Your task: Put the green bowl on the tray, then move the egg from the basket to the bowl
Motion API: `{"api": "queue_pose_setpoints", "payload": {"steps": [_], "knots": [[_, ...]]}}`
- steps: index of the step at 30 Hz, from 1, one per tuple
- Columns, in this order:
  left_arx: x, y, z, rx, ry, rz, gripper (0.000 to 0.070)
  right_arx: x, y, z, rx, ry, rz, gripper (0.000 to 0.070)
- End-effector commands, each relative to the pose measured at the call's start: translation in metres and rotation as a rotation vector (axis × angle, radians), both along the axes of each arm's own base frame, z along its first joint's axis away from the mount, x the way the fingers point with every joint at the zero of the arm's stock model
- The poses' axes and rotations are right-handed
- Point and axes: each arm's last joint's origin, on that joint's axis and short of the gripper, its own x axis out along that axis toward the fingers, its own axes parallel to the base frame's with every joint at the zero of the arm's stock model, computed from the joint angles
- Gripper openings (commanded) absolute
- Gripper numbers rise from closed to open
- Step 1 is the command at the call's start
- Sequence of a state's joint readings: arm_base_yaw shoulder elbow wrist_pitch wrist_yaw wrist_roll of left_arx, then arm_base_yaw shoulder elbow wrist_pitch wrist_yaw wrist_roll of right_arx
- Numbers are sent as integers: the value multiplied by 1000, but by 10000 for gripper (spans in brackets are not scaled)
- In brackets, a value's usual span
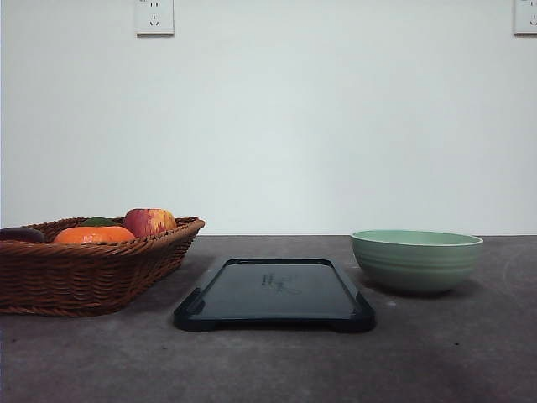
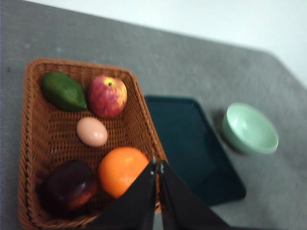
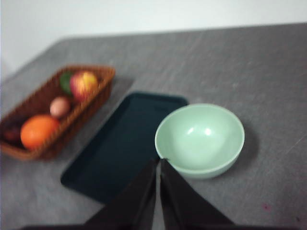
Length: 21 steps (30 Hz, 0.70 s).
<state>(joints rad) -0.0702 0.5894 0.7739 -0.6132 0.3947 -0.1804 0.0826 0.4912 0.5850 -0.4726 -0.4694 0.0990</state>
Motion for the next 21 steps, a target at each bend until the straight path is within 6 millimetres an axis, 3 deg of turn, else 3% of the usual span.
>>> {"api": "queue_pose_setpoints", "payload": {"steps": [1,12,14,16,18,21], "knots": [[4,-2,6,106,-50,-71,0,1,2,4,-84,-57,56,7],[18,-20,-1,420,-120,-378,1,2,15,-4,-343,-144,258,8],[18,-21,0,419,-131,-383,69,1,16,-4,-354,-152,273,9],[18,-22,0,419,-137,-385,195,1,16,-4,-354,-153,278,16],[18,-22,0,416,-134,-386,282,1,16,-4,-354,-152,277,75],[18,-22,0,410,-128,-387,307,1,16,-5,-335,-132,254,333]]}}
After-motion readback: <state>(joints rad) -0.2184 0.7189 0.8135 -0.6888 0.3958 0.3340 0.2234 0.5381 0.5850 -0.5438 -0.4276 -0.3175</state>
